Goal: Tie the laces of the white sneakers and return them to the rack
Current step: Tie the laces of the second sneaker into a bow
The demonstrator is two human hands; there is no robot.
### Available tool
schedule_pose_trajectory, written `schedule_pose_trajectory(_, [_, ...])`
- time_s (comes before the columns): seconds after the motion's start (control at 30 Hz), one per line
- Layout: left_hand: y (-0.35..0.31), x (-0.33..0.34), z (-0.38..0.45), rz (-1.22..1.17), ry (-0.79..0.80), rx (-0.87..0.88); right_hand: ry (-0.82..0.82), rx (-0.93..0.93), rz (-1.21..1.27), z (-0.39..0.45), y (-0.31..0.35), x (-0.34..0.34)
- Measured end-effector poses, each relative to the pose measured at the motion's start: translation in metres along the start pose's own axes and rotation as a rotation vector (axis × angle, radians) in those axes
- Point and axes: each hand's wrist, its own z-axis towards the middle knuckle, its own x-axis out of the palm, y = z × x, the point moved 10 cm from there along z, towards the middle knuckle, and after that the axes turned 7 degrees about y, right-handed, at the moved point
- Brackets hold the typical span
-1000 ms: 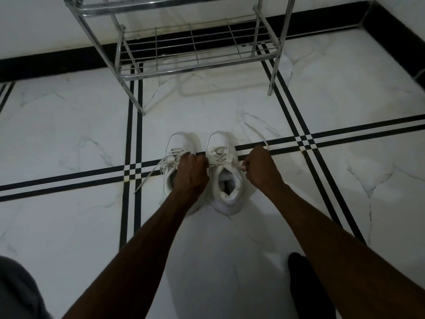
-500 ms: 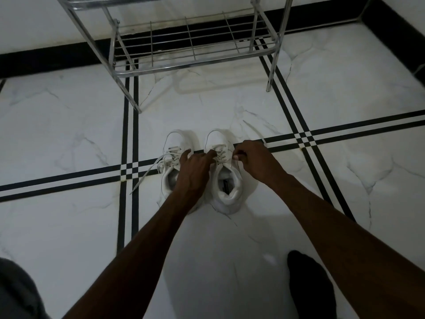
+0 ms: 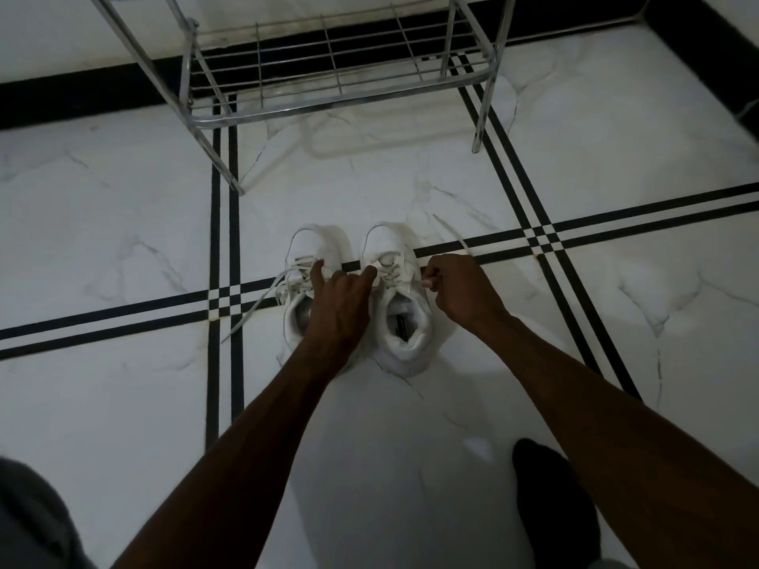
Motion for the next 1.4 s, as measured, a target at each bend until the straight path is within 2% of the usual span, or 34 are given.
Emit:
schedule_pose_trajectory(0.2, [0.005,0.011,0.000,-0.070,0.026,0.030,0.015,0.054,0.017,-0.003,-0.006,0.011])
schedule_pose_trajectory(0.37, [0.018,0.008,0.007,-0.416,0.073,-0.055,0.199,0.186,0.014,-0.001,-0.009,0.006])
schedule_pose_trajectory(0.4, [0.021,0.006,0.008,-0.508,0.087,-0.069,0.250,0.214,0.089,-0.001,-0.010,0.003])
schedule_pose_trajectory(0.47, [0.029,0.003,0.008,-0.712,0.101,-0.130,0.319,0.275,0.417,0.000,-0.008,0.001])
schedule_pose_trajectory(0.57, [0.033,0.003,0.008,-1.130,0.129,-0.241,0.293,0.260,0.943,0.011,0.009,-0.008])
schedule_pose_trajectory(0.63, [0.025,-0.002,0.012,-1.339,0.127,-0.265,0.271,0.250,1.129,0.018,0.018,-0.008])
schedule_pose_trajectory(0.7, [0.019,-0.009,0.017,-1.426,0.101,-0.255,0.249,0.254,1.219,0.020,0.022,-0.005])
schedule_pose_trajectory(0.8, [0.014,-0.013,0.023,-1.427,0.081,-0.220,0.241,0.216,1.147,0.019,0.023,0.001])
schedule_pose_trajectory(0.9, [0.013,-0.007,0.026,-1.315,0.083,-0.240,0.220,0.185,0.950,0.018,0.020,0.002])
schedule_pose_trajectory(1.07, [0.008,-0.005,0.028,-1.145,0.149,-0.154,0.254,0.211,0.872,0.021,0.020,0.004])
schedule_pose_trajectory(1.23, [0.004,-0.013,0.028,-1.003,0.156,-0.112,0.101,0.310,0.838,0.024,0.015,-0.004])
schedule_pose_trajectory(1.4, [0.007,-0.017,0.032,-1.008,0.122,-0.163,0.190,0.203,0.771,0.027,0.028,-0.001])
